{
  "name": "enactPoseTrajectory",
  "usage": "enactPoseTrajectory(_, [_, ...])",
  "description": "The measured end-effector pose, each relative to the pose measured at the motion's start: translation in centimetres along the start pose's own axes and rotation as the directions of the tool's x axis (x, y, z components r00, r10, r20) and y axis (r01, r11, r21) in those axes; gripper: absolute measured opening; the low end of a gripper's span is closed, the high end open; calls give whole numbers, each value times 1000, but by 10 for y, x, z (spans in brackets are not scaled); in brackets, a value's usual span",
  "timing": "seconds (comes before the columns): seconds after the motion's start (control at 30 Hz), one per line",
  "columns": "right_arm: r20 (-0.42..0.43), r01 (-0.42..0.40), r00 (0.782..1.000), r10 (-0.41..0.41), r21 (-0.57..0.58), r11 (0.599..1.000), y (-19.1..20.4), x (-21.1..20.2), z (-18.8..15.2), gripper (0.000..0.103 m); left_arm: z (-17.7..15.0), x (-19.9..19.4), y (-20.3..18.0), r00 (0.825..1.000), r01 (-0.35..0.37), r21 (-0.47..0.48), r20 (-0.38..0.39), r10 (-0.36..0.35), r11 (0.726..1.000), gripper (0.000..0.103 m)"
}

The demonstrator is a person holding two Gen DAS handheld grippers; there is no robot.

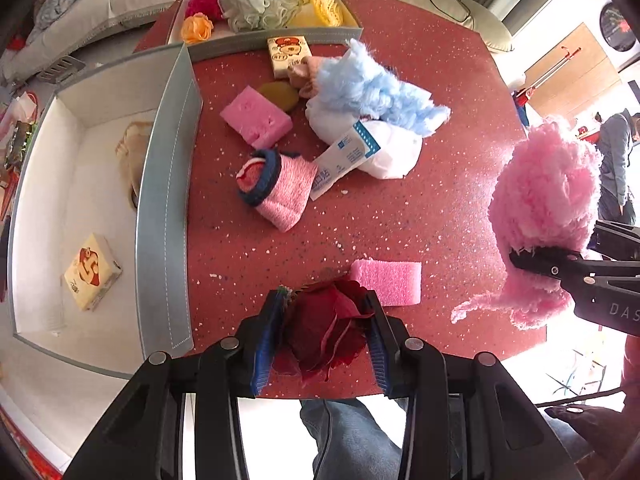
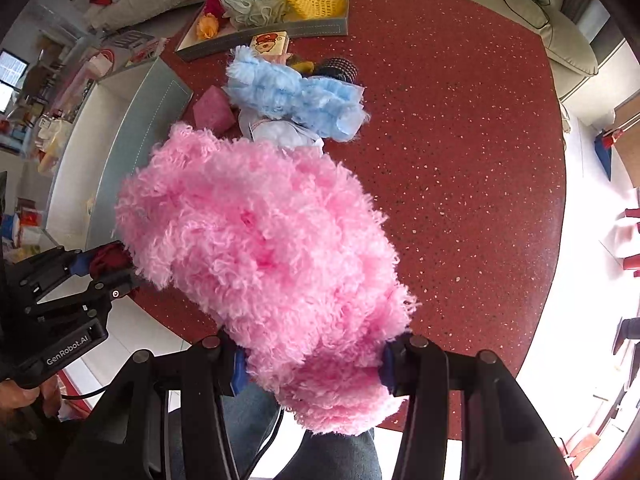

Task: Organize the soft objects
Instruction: 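Carry the rose and pink yarn over the white box and release both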

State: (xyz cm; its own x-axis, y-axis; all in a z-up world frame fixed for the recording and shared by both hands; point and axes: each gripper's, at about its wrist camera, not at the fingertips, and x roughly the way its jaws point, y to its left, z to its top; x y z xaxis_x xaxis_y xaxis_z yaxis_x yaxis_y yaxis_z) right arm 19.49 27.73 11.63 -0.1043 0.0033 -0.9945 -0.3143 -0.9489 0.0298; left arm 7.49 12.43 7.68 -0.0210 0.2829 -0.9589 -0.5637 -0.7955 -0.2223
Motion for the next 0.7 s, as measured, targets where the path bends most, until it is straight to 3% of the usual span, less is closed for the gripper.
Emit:
enactPoseTrajectory(0.3, [53,25,998,-24,-18,1000,16,-22,10,53,7,-19,17,997,3,-8,74,-3,1000,42])
enactPoseTrajectory(0.7, [98,63,993,-61,-18,998,36,-37,9,53,3,-31,52,993,-2,-30,114,5,1000,42])
